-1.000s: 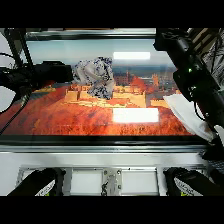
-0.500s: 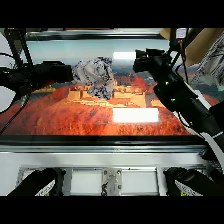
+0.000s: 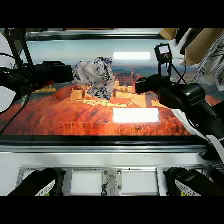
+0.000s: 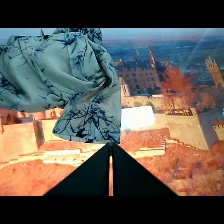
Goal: Fold the clothes and pants, and hang the long-sleeved shirts on hangers.
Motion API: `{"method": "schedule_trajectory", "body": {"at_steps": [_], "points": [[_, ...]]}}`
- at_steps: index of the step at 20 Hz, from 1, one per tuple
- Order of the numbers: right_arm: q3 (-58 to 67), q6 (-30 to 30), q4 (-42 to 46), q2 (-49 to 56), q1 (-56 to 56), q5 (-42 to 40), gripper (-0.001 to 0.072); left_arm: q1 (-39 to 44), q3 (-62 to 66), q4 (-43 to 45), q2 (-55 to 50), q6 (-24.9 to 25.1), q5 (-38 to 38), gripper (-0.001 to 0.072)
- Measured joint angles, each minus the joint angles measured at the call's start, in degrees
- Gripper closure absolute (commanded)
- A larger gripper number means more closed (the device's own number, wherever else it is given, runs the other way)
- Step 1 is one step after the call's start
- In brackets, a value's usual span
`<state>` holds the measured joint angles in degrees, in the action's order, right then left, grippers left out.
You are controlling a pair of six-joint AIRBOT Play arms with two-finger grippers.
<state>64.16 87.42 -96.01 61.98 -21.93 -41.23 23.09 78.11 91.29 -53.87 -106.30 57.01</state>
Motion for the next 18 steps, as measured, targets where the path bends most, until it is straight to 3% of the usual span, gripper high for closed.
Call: {"method": "schedule_trajectory", "body": {"at_steps": [3, 5, 11, 12, 14, 15, 18], "points": [[0.00, 15.80, -21.27, -0.17, 7.19, -5.22, 0.0316, 0.00, 0.00, -0.02, 0.00, 0.00, 0.02, 0.0684], [0.00, 21.29, -30.64, -0.20, 11.98, -8.04, 0.0316, 0.00, 0.00, -0.02, 0.00, 0.00, 0.11, 0.0684], [0.00, 27.26, -41.29, 0.02, 16.59, -15.34, 0.0321, 0.00, 0.00, 0.00, 0.00, 0.00, 0.37, 0.0684], [0.00, 27.69, -41.81, 0.02, 16.74, -15.80, 0.0369, 0.00, 0.00, 0.00, 0.00, 0.00, 0.37, 0.0684], [0.00, 28.11, -42.25, 0.02, 16.94, -16.39, 0.0654, 0.00, 0.00, 0.02, 0.00, 0.00, 0.37, 0.0684], [0.00, 28.13, -42.40, 0.02, 16.98, -16.68, 0.0684, 0.00, 0.00, 0.13, 0.00, 0.00, 0.35, 0.0684], [0.00, 28.37, -42.47, 0.02, 17.05, -17.11, 0.0684, 0.00, 0.00, 0.15, 0.00, 0.00, 0.22, 0.0684]]}}
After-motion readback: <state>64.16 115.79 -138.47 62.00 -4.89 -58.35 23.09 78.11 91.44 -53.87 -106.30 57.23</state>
